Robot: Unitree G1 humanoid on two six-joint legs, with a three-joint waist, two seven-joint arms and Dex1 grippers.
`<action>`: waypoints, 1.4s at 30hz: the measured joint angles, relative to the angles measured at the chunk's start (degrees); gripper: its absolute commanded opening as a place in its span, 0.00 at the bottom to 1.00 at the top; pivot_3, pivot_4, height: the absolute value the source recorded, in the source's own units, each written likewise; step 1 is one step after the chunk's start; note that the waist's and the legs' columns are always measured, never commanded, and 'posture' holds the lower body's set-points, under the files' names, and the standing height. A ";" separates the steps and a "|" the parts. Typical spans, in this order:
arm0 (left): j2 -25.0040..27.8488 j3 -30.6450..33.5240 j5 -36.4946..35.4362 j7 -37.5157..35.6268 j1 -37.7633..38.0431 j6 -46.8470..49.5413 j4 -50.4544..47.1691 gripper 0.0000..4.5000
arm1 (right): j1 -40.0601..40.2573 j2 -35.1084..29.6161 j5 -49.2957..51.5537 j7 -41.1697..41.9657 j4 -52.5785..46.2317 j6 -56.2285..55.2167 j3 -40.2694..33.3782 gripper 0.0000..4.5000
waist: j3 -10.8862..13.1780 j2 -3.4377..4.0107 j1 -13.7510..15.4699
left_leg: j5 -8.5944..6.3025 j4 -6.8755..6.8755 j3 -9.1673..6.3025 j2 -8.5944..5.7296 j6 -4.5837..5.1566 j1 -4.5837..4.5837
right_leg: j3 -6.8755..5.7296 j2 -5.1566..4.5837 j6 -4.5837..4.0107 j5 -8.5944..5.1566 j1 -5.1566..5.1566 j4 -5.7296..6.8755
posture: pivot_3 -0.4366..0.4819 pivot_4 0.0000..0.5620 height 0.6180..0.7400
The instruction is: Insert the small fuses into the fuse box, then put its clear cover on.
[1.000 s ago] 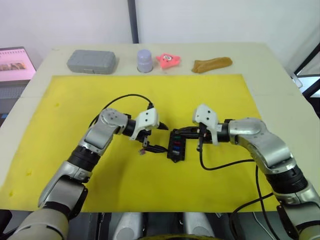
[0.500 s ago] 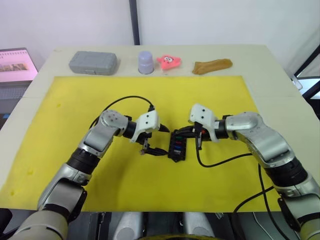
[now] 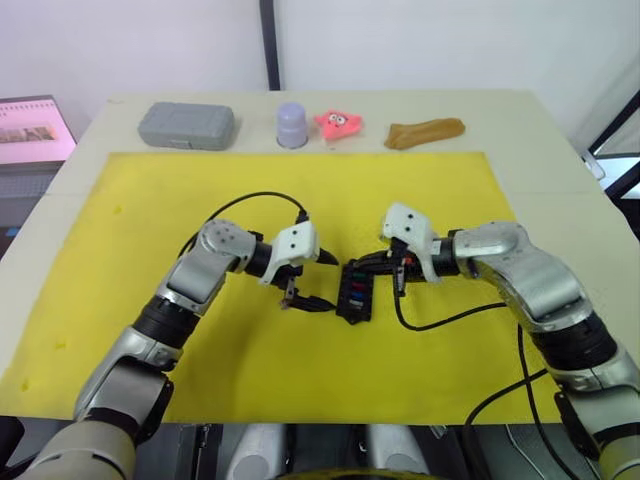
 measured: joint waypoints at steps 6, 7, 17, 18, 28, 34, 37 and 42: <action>0.99 1.09 -1.48 -0.58 0.01 1.49 -0.55 1.00 | -2.50 -0.59 7.32 0.23 -3.58 5.06 -7.53 0.01 | 0.02 0.03 -0.10 | 0.00 -0.03 0.01 0.02 0.00 -0.07 | 0.01 0.01 0.00 0.00 -0.11 0.02 | 0.48 0.27 1.00; 1.32 1.89 -2.34 -0.67 0.03 2.14 -1.09 1.00 | -2.58 -1.40 7.93 0.59 -4.64 4.94 -8.67 0.01 | 0.03 0.02 -0.08 | 0.00 -0.03 0.00 0.03 0.01 -0.07 | 0.00 0.01 0.00 0.00 -0.11 0.02 | 0.48 0.27 1.00; 16.00 12.56 -11.35 -3.97 5.91 11.92 -9.35 1.00 | 10.06 -19.64 6.57 10.07 -8.02 -8.22 -15.06 0.13 | 0.08 0.05 -0.12 | -0.20 -0.05 0.04 0.06 0.36 -0.08 | 0.01 0.02 0.00 0.00 -0.14 0.00 | 0.48 0.27 1.00; 18.04 14.22 -12.08 -4.40 6.68 12.84 -9.71 1.00 | 11.64 -21.31 6.50 11.39 -7.87 -9.43 -16.49 0.20 | 0.08 0.05 -0.11 | -0.21 -0.06 0.05 0.06 0.37 -0.06 | 0.01 0.02 0.00 0.00 -0.13 -0.02 | 0.48 0.27 1.00; 34.33 22.22 -12.65 -9.88 16.78 10.03 -4.67 1.00 | 30.44 -30.15 2.06 20.62 -1.42 -21.69 -32.12 0.99 | 0.11 0.07 0.06 | -0.28 -0.07 0.10 0.09 0.50 -0.01 | 0.01 0.02 0.00 -0.01 0.01 -0.13 | 0.48 0.27 1.00; 35.73 22.85 -12.41 -10.57 18.10 7.50 -3.00 1.00 | 32.29 -30.26 0.41 21.31 1.08 -24.25 -35.09 0.99 | 0.13 0.12 -0.09 | -0.28 -0.07 0.13 0.11 0.49 0.02 | 0.02 0.03 0.00 -0.01 0.00 -0.10 | 0.48 0.27 1.00; 34.51 22.65 -12.47 -9.97 18.04 7.77 -3.69 1.00 | 31.68 -30.26 0.61 20.81 0.32 -23.34 -34.89 0.99 | 0.13 0.14 -0.04 | -0.28 -0.07 0.13 0.11 0.49 0.01 | 0.03 0.02 0.00 -0.01 0.00 -0.10 | 0.48 0.27 1.00; 30.41 19.92 -14.97 -8.33 17.55 14.10 -9.88 1.00 | 23.45 -30.15 7.70 18.13 -7.90 -14.76 -31.98 0.99 | 0.14 0.14 -0.09 | -0.28 -0.06 0.08 0.13 0.49 0.00 | 0.03 0.02 0.00 -0.01 -0.02 -0.09 | 0.48 0.27 1.00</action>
